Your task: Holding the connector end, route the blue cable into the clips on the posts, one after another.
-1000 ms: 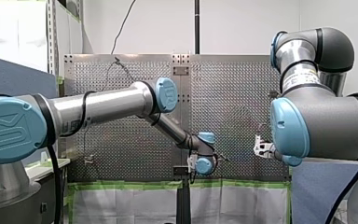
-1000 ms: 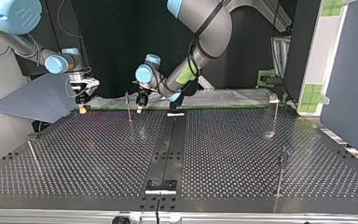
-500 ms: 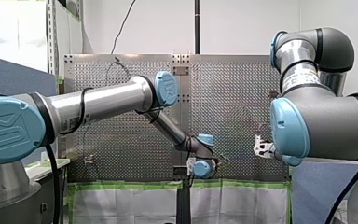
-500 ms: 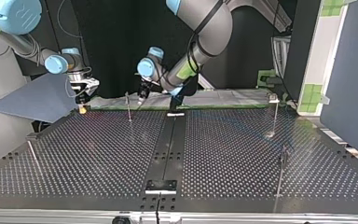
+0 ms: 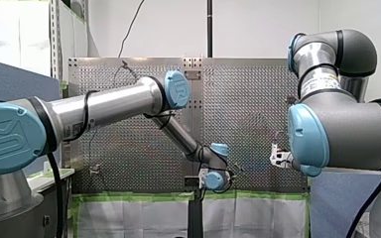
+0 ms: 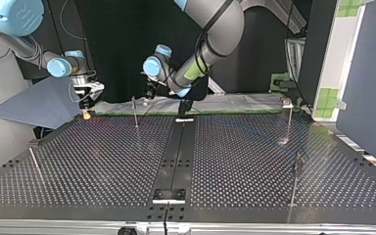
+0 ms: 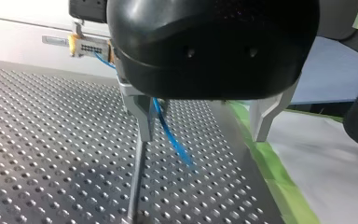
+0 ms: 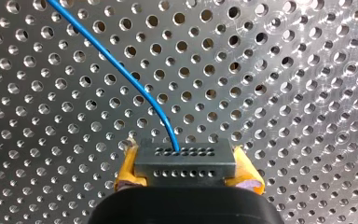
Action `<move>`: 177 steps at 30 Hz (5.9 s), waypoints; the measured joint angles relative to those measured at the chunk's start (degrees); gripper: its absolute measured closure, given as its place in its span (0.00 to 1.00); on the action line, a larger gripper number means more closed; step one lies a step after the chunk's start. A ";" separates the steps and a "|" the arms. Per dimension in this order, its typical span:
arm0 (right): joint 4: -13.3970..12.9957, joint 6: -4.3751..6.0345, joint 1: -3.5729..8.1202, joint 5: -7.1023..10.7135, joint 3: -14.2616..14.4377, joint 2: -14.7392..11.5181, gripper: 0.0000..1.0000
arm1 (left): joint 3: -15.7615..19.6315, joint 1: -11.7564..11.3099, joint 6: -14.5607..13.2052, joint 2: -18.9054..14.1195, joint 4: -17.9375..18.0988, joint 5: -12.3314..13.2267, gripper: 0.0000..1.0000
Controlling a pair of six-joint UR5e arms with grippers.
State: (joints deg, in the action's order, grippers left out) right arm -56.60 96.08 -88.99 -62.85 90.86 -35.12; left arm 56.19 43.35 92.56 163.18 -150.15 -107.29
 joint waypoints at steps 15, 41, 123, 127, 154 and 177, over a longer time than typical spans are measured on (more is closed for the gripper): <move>0.06 0.00 0.00 0.40 0.00 0.00 1.00 | 0.65 2.15 -0.14 -2.21 -0.96 0.68 0.00; 0.08 0.16 0.19 0.62 0.01 0.00 1.00 | 0.85 3.42 -0.63 -2.23 -0.95 0.72 0.00; 0.83 1.67 0.45 0.52 0.02 0.01 1.00 | 34.95 5.19 10.10 -35.60 6.68 -6.62 0.00; 0.84 1.67 0.44 0.53 0.02 0.01 1.00 | 36.93 5.26 10.43 -37.58 7.73 -6.65 0.00; 0.74 1.66 0.64 0.46 0.01 0.00 1.00 | 50.54 5.21 11.63 -51.18 7.06 -6.93 0.00; 6.45 -0.31 1.44 -0.07 0.05 -4.36 1.00 | 62.23 5.59 11.34 -62.89 6.40 -11.00 0.00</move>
State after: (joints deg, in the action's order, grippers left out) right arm -50.16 95.77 -87.56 -62.92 90.91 -39.48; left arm 118.42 48.93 103.89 100.29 -143.75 -118.29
